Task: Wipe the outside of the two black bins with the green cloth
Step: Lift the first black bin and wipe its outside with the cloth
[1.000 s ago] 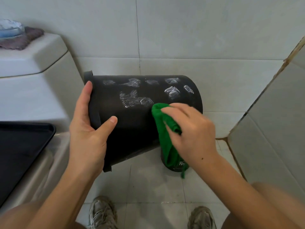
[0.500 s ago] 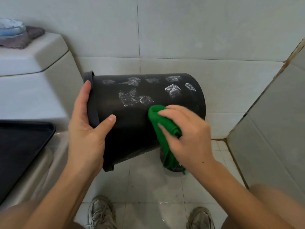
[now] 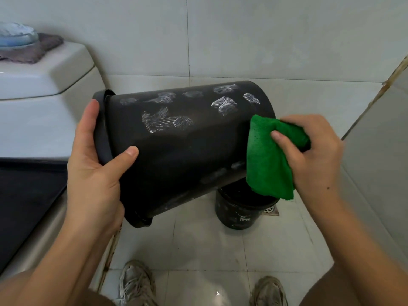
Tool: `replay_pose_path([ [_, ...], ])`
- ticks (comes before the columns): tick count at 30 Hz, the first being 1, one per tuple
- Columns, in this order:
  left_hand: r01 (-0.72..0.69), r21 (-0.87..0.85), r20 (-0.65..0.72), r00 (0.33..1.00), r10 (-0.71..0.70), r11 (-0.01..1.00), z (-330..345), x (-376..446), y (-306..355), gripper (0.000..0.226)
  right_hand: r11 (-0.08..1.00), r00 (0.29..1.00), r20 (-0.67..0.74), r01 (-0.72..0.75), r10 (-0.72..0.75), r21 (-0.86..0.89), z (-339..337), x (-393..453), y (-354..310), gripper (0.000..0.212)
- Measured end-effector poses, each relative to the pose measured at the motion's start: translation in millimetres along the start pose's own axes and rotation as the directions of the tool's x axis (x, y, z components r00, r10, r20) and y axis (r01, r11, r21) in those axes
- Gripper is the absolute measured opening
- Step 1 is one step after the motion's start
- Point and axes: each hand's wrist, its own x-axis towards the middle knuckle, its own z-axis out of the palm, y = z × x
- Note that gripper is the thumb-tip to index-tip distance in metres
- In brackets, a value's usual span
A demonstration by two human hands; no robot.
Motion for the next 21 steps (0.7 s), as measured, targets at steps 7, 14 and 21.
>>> replay_pose_path([
  [7, 0.045, -0.023, -0.011, 0.999, -0.045, 0.999, 0, -1, 2, 0.075, 0.976, 0.977, -0.149, -0.172, 0.151, -0.135, -1, 5, 0, 0.04],
  [14, 0.09, -0.017, -0.018, 0.996, -0.09, 0.996, 3, -5, -1, 0.078, 0.98, 0.994, 0.042, -0.09, 0.099, -0.178, 18, -12, 2, 0.034],
  [21, 0.11, -0.029, -0.029, 0.993, -0.111, 0.994, 1, -4, 0, 0.077, 0.977, 0.975, 0.079, -0.203, 0.208, -0.061, 28, -16, -6, 0.043],
])
